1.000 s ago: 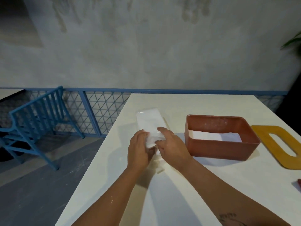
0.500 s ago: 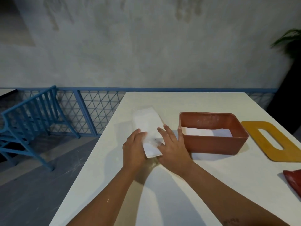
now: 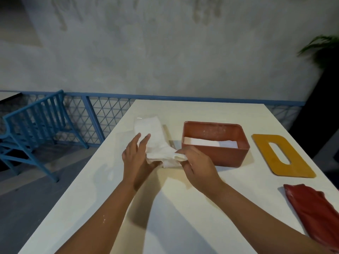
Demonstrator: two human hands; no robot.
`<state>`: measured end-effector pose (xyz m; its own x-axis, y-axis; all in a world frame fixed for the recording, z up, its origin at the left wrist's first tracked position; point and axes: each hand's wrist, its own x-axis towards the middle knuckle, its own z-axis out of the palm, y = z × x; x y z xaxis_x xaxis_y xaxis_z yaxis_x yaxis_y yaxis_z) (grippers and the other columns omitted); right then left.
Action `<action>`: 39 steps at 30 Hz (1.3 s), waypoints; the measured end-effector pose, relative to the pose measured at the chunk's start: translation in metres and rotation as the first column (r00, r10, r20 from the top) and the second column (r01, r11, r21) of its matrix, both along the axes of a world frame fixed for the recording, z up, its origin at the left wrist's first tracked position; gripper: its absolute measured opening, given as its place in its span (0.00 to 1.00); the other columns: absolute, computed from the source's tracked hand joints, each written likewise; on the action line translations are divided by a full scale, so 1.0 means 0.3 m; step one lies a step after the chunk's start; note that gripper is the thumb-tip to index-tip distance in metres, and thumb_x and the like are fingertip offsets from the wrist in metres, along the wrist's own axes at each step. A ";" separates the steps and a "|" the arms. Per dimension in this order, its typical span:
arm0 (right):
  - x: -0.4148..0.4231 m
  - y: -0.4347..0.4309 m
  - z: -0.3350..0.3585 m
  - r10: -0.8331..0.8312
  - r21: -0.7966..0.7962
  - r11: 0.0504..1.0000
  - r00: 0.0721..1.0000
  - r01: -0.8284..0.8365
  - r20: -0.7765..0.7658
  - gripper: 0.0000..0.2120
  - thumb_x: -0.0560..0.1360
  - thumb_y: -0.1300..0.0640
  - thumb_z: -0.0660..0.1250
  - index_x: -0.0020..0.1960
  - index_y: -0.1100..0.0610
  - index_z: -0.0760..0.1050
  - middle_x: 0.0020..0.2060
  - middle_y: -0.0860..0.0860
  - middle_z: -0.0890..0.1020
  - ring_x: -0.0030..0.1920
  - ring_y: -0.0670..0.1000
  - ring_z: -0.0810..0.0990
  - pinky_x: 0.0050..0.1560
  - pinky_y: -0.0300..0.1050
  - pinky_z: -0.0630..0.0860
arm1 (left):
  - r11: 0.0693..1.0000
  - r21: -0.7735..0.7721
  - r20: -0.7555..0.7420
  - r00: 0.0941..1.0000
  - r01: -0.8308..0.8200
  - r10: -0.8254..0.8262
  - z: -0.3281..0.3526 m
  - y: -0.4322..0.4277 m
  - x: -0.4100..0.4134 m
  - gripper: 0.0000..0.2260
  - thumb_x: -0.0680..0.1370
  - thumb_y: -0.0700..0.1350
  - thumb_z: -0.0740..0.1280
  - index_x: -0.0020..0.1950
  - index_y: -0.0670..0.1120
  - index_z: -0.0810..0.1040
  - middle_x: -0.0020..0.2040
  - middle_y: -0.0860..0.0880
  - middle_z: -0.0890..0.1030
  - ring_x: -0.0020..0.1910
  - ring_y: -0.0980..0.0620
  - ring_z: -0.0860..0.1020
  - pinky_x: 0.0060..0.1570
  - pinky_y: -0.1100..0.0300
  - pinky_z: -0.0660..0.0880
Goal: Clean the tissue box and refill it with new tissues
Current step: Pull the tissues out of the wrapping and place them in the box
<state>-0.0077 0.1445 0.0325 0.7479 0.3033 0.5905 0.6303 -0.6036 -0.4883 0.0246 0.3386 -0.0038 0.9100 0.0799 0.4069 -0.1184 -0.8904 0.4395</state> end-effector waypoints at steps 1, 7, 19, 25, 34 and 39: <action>-0.012 -0.024 0.017 -0.009 0.025 1.000 0.996 0.011 -0.087 0.11 0.74 0.64 0.59 0.52 0.61 0.78 0.45 0.55 0.82 0.45 0.53 0.79 0.45 0.38 0.71 | 1.000 0.009 0.066 0.998 0.022 -0.022 0.009 -0.018 -0.011 0.37 0.65 0.54 0.76 0.71 0.53 0.65 0.74 0.47 0.61 0.72 0.44 0.59 0.67 0.45 0.57; -0.017 -0.226 0.067 0.188 0.471 0.875 0.822 0.108 -0.538 0.07 0.76 0.63 0.66 0.50 0.52 0.78 0.46 0.49 0.83 0.50 0.53 0.80 0.53 0.47 0.75 | 0.994 0.023 0.050 0.993 0.104 -0.105 0.135 -0.166 -0.068 0.16 0.67 0.57 0.73 0.47 0.47 0.81 0.56 0.53 0.79 0.56 0.52 0.74 0.57 0.60 0.58; -0.070 -0.535 -0.039 0.341 0.600 0.800 0.834 -0.016 -0.433 0.57 0.48 0.23 0.69 0.72 0.41 0.54 0.68 0.47 0.67 0.65 0.43 0.71 0.59 0.43 0.76 | 0.942 -0.211 -0.401 0.856 0.260 -0.326 0.196 -0.440 -0.091 0.12 0.67 0.54 0.74 0.45 0.50 0.80 0.44 0.55 0.81 0.45 0.54 0.78 0.44 0.57 0.73; -0.074 -0.598 -0.067 0.314 0.559 0.821 0.725 0.117 -0.613 0.50 0.54 0.42 0.81 0.68 0.38 0.56 0.60 0.45 0.74 0.60 0.46 0.75 0.58 0.47 0.77 | 0.899 -0.294 -0.524 0.731 0.326 -0.437 0.165 -0.489 -0.074 0.10 0.68 0.50 0.75 0.33 0.52 0.75 0.33 0.57 0.78 0.36 0.58 0.77 0.36 0.64 0.70; -0.025 -0.643 -0.106 0.205 0.555 0.754 0.676 0.352 -0.708 0.05 0.74 0.61 0.68 0.49 0.57 0.80 0.45 0.54 0.84 0.45 0.54 0.82 0.42 0.43 0.79 | 0.916 -0.237 -0.618 0.677 0.323 -0.399 0.120 -0.479 -0.034 0.10 0.63 0.47 0.79 0.37 0.51 0.79 0.39 0.53 0.81 0.44 0.50 0.80 0.42 0.58 0.77; -0.006 -0.642 -0.128 0.180 0.557 0.742 0.689 0.374 -0.702 0.06 0.78 0.60 0.64 0.52 0.54 0.77 0.49 0.55 0.84 0.52 0.56 0.81 0.55 0.54 0.77 | 0.784 -0.612 -0.372 0.837 0.104 -0.401 0.091 -0.424 -0.040 0.10 0.65 0.38 0.77 0.44 0.44 0.81 0.38 0.54 0.83 0.42 0.51 0.80 0.34 0.71 0.73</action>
<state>-0.0096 -0.0480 -0.0060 0.9953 -0.0221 -0.0942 -0.0947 -0.0191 -0.9953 0.0125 0.2114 0.0236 0.9885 -0.1098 -0.1039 0.0450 -0.4424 0.8957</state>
